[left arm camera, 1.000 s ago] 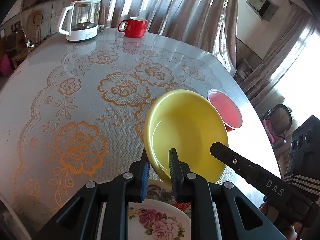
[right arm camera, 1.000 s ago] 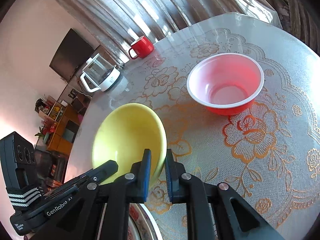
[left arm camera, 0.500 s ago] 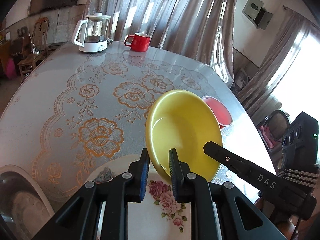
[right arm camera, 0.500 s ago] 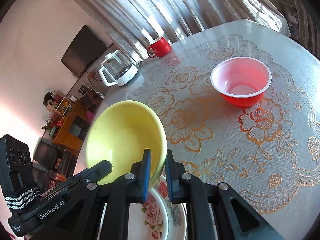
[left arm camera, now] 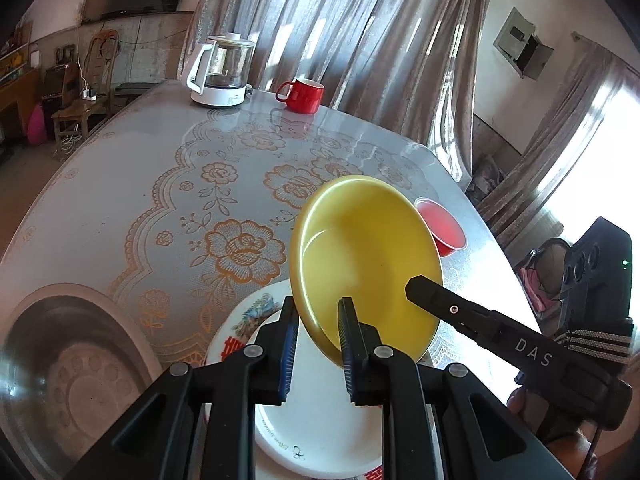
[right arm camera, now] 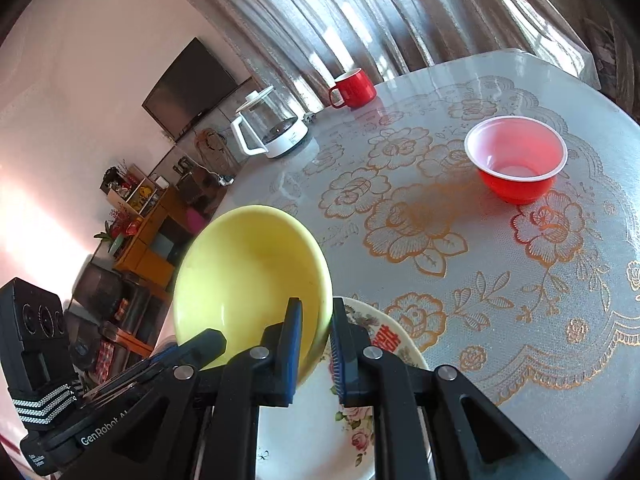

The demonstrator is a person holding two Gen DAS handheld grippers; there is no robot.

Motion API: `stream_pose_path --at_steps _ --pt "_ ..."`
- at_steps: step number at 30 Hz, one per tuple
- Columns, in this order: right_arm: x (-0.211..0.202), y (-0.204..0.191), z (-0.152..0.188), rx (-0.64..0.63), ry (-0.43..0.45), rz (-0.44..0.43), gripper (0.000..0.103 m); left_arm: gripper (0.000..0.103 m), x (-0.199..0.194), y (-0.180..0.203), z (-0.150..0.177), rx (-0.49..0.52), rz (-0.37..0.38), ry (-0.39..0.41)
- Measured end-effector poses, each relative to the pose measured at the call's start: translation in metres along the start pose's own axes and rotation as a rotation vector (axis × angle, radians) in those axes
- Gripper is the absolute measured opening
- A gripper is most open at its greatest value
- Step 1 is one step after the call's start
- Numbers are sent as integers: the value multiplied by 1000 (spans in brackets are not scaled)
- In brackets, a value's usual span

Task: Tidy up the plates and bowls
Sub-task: 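Lift the yellow bowl and carry it over the steel basin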

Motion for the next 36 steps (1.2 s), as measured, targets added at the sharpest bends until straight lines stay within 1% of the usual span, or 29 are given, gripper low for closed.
stream_pose_path --at_steps 12,19,30,36 --pt "20 -42 25 -67 -62 -52 12 19 -28 -45 14 -73 -30 28" --pt "36 -73 42 -118 -115 -102 12 19 -47 -80 22 -131 -62 53" --pt "70 -124 78 -202 -230 -175 12 19 -64 -142 52 -230 -126 46" --pt "97 -139 102 -241 -310 -181 12 19 -64 -175 67 -292 -173 32"
Point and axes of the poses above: each gripper's, at about its wrist camera, not at the fingertips, and x roughly the way its jaws point, y to its right, z to its underside, the point moved 9 cm from there along x, roughly the way its jaws point, and after that the axes turned 8 degrees about -z, right-handed, at the moved point
